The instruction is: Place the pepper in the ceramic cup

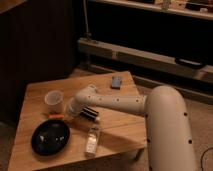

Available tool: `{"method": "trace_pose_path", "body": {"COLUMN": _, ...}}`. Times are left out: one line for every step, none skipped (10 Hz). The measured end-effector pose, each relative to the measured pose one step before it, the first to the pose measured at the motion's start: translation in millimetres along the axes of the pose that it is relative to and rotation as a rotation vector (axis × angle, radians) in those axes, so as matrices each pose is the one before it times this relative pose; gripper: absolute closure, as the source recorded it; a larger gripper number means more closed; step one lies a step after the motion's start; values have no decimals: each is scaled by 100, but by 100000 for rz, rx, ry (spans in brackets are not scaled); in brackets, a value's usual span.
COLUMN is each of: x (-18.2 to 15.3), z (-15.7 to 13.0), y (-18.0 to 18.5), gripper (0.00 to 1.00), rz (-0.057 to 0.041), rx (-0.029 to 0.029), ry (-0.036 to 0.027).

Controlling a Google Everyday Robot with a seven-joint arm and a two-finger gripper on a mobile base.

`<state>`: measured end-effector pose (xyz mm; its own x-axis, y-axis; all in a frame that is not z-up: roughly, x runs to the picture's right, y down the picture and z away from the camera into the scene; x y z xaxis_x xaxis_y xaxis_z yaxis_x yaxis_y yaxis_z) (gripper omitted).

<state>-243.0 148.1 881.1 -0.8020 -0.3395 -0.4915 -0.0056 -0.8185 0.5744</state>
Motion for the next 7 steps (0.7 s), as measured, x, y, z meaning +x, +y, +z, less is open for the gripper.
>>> {"method": "trace_pose_path", "body": {"x": 1, "z": 3, "y": -12, "gripper": 100, "rz": -96, "rx": 31, "ry": -23}}
{"method": "trace_pose_path", "body": {"x": -14, "z": 7, "y": -13, "gripper": 100, "rz": -12, "rx": 36, "ry": -33}}
{"method": "trace_pose_path", "body": {"x": -40, "z": 5, "y": 0, "gripper": 100, "rz": 19, "rx": 7, "ry": -63}}
{"method": "trace_pose_path", "body": {"x": -12, "z": 2, "y": 7, "gripper": 100, "rz": -7, "rx": -10, "ry": -23}}
{"method": "trace_pose_path", "body": {"x": 1, "z": -2, "y": 6, "gripper": 100, "rz": 4, "rx": -11, "ry": 4}}
{"method": "trace_pose_path", "body": {"x": -18, "z": -4, "y": -2, "gripper": 100, "rz": 6, "rx": -6, "ry": -12}}
{"method": "trace_pose_path", "body": {"x": -38, "z": -205, "y": -36, "gripper": 100, "rz": -217, "rx": -372, "ry": 174}}
